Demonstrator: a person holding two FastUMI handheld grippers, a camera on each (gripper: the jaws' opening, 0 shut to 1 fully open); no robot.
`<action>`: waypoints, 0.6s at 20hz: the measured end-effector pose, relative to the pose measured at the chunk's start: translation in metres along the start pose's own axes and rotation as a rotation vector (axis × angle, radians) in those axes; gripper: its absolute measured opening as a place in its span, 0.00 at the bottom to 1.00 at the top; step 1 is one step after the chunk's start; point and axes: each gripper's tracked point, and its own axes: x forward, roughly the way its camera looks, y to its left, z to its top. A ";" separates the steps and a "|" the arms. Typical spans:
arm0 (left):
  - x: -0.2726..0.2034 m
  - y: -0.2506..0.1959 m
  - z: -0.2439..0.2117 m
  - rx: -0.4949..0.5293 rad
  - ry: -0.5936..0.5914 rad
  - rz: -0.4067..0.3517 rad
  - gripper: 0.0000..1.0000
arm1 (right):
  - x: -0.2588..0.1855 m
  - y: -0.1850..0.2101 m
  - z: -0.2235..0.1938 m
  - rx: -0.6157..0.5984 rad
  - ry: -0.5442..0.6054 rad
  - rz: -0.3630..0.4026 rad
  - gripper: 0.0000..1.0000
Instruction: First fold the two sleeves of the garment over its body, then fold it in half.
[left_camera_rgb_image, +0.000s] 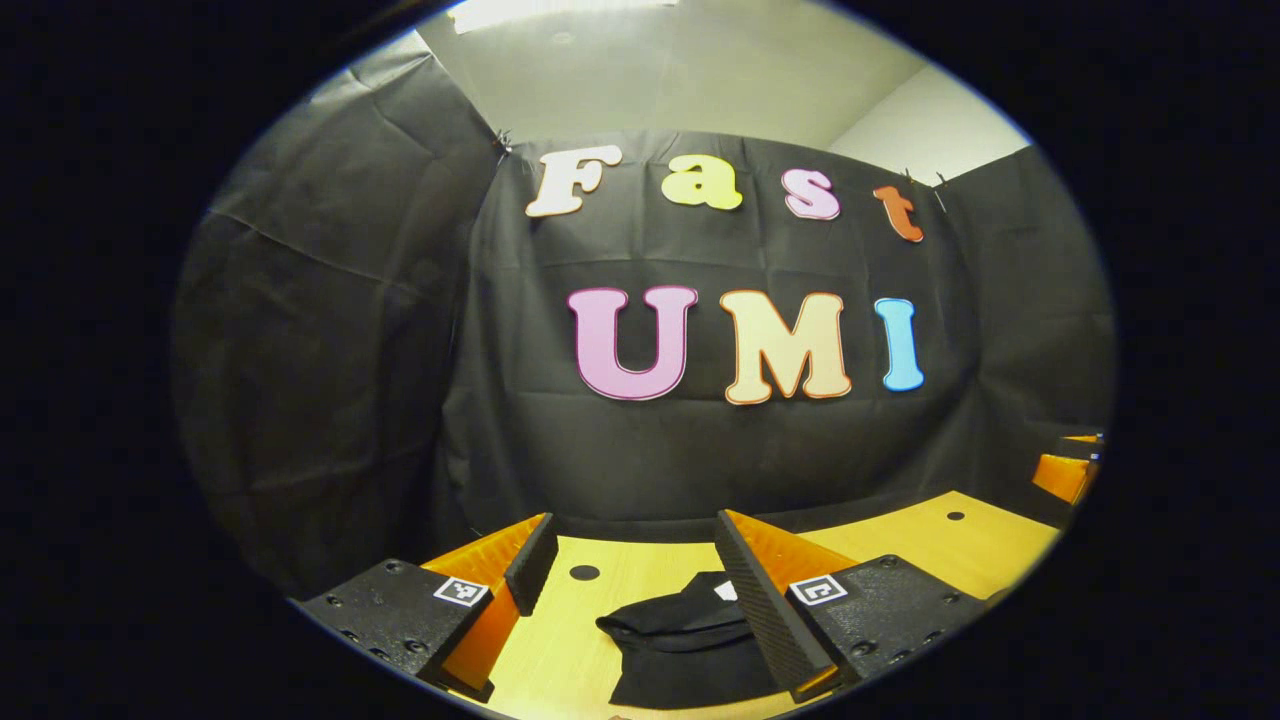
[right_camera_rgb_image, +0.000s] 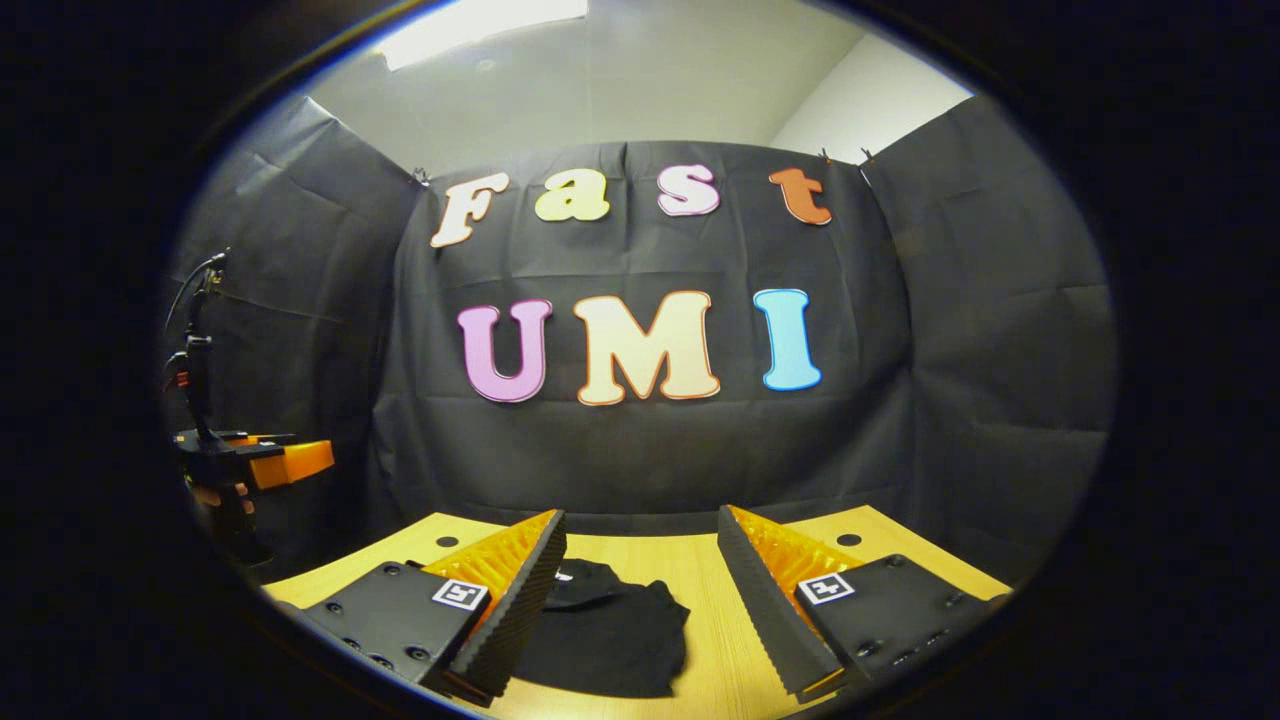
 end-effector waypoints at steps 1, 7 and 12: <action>-0.016 -0.004 0.004 -0.004 -0.006 0.004 0.92 | -0.012 -0.002 0.002 0.000 -0.009 0.005 0.94; -0.090 -0.029 0.033 -0.018 -0.040 -0.022 0.93 | -0.081 0.003 0.018 0.022 -0.055 0.055 0.96; -0.122 -0.038 0.051 -0.021 -0.072 -0.027 0.93 | -0.118 0.007 0.019 0.007 -0.065 0.083 0.96</action>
